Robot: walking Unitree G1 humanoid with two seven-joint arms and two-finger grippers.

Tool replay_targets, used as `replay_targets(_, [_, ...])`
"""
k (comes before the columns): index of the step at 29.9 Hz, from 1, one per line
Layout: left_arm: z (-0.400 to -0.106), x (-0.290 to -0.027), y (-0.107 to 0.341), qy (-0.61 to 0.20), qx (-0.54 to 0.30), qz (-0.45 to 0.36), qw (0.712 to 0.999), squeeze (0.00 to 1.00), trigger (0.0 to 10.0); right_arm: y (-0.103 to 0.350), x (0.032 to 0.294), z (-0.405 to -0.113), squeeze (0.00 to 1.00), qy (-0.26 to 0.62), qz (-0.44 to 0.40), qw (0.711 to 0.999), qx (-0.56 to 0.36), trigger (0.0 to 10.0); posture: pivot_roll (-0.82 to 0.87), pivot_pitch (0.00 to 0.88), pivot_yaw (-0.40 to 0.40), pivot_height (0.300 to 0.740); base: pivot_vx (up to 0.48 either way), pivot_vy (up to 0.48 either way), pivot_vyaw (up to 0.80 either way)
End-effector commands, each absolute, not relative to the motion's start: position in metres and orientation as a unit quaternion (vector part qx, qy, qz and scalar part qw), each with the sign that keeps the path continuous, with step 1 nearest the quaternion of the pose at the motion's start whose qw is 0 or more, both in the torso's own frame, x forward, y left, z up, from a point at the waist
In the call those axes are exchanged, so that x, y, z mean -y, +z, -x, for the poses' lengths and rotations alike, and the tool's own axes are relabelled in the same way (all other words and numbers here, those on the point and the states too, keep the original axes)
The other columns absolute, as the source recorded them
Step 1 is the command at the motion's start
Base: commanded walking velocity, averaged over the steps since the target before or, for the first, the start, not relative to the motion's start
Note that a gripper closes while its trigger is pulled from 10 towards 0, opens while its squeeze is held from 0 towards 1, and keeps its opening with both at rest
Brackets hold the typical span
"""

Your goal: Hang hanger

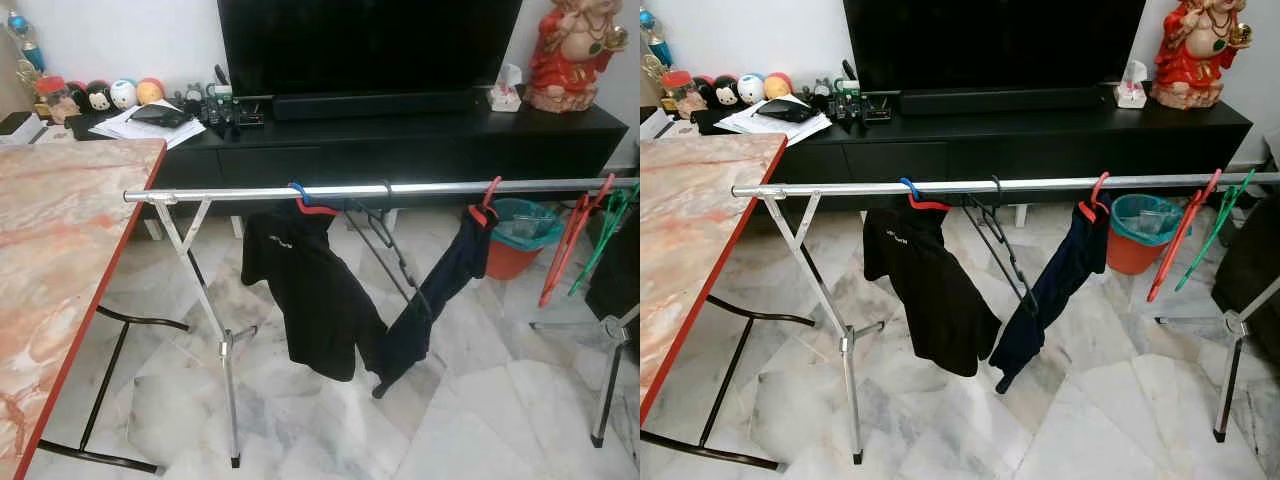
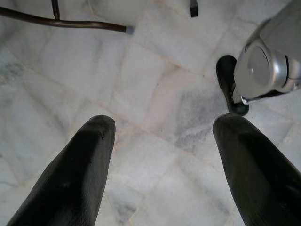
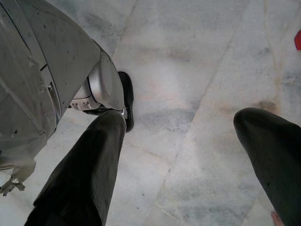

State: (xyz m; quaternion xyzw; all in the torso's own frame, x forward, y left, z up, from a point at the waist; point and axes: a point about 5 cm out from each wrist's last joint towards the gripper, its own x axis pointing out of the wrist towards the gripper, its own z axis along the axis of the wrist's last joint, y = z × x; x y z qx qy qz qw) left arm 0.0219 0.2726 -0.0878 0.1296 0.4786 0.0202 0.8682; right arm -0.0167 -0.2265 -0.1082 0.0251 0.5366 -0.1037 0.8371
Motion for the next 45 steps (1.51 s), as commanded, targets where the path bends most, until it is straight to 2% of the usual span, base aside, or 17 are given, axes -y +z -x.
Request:
replay_targets(1, [-0.013, -0.272, -0.087, 0.017, -0.483, -0.128, 0.866, 0.0, 10.0, -0.107, 0.231, 0.023, 0.0, -0.113, -0.028, 0.835, -0.537, 10.0, 0.0, 0.058, 0.024, 0.74, 0.0, 0.0, 0.0])
replay_targets(13, [0.022, -0.272, -0.083, 0.008, -0.504, -0.117, 0.856, 0.0, 10.0, -0.102, 0.234, 0.048, 0.0, -0.117, -0.033, 0.827, -0.548, 10.0, 0.0, 0.117, 0.027, 0.74, 0.0, 0.0, 0.0])
replay_targets(23, [0.022, -0.273, -0.083, 0.008, -0.508, -0.118, 0.853, 0.0, 10.0, -0.102, 0.232, 0.051, 0.0, -0.114, -0.032, 0.827, -0.549, 10.0, 0.0, 0.114, 0.027, 0.74, 0.0, 0.0, 0.0])
replay_targets(28, [0.003, -0.27, -0.086, 0.011, -0.493, -0.115, 0.862, 0.0, 10.0, -0.104, 0.232, 0.034, 0.0, -0.115, -0.035, 0.836, -0.535, 10.0, 0.0, 0.071, 0.021, 0.74, 0.0, 0.0, 0.0])
replay_targets(30, [-0.018, -0.268, -0.088, 0.015, -0.481, -0.113, 0.869, 0.0, 10.0, -0.106, 0.232, 0.01, 0.0, -0.116, -0.036, 0.845, -0.52, 10.0, 0.0, 0.015, 0.02, 0.74, 0.0, 0.0, 0.0])
replay_targets(31, [-0.018, -0.268, -0.088, 0.015, -0.481, -0.113, 0.869, 0.0, 10.0, -0.106, 0.232, 0.01, 0.0, -0.116, -0.036, 0.845, -0.52, 10.0, 0.0, 0.015, 0.02, 0.74, 0.0, 0.0, 0.0])
replay_targets(32, [-0.033, -0.265, -0.09, 0.017, -0.474, -0.111, 0.873, 0.0, 10.0, -0.108, 0.231, -0.008, 0.0, -0.112, -0.036, 0.852, -0.51, 10.0, 0.0, 0.0, 0.019, 0.74, 0.0, 0.0, 0.0])
replay_targets(37, [-0.054, -0.261, -0.091, 0.019, -0.46, -0.11, 0.881, 0.0, 10.0, -0.108, 0.229, -0.031, 0.0, -0.115, -0.039, 0.862, -0.492, 10.0, 0.0, 0.0, 0.018, 0.74, 0.0, 0.0, 0.0])
replay_targets(39, [-0.08, -0.257, -0.09, 0.022, -0.449, -0.108, 0.887, 0.0, 10.0, -0.107, 0.226, -0.061, 0.0, -0.111, -0.039, 0.872, -0.475, 10.0, 0.0, 0.0, 0.017, 0.74, 0.0, 0.0, 0.0])
replay_targets(45, [-0.103, -0.254, -0.089, 0.027, -0.44, -0.106, 0.892, 0.0, 10.0, -0.104, 0.221, -0.087, 0.0, -0.108, -0.042, 0.881, -0.458, 10.0, 0.0, 0.0, 0.014, 0.74, 0.0, 0.0, 0.0])
